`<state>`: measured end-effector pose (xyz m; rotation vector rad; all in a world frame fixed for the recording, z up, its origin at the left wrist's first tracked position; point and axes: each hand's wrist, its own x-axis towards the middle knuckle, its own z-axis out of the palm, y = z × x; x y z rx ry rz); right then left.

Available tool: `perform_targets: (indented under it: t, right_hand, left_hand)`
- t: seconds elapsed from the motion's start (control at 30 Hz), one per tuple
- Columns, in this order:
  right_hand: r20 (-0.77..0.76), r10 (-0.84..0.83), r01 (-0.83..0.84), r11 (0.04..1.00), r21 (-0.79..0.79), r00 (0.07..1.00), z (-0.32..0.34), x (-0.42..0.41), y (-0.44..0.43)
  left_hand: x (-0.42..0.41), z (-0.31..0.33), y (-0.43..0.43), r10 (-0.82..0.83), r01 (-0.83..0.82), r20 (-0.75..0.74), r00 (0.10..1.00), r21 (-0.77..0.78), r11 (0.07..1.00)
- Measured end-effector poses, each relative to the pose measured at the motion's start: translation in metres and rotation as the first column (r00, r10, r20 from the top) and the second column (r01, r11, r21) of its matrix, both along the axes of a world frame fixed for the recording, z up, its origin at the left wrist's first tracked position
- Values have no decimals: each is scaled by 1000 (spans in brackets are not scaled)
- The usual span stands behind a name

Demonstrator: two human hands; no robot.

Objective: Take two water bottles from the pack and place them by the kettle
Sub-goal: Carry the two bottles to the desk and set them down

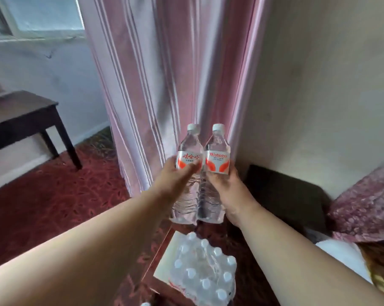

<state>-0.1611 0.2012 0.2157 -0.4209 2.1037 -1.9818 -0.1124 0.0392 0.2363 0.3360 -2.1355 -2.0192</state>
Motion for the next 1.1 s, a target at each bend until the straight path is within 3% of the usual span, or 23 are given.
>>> perform_targets:
  t: [0.17,0.5,0.77,1.0,1.1]
  right_hand:
    - [-190,192,-205,978,-48,963,57,33,-65]
    - [-270,567,-607,790,-91,778,86,134,-227]
    - [-233,776,-803,595,-42,587,95,261,-389]
    - [-122,901,-903,393,-176,416,92,399,-547]
    - [-66,925,-911,353,-214,374,89,447,-611]
  left_hand:
    - [67,58,-52,178,-178,-180,967,13,984]
    - [226,87,-171,470,-470,-270,840,71,880]
    - [377,83,-303,643,-640,-298,705,122,759]
    - [527,83,-445,680,-695,-313,664,79,715]
    - [580,87,-499,688,-714,-309,657,37,699]
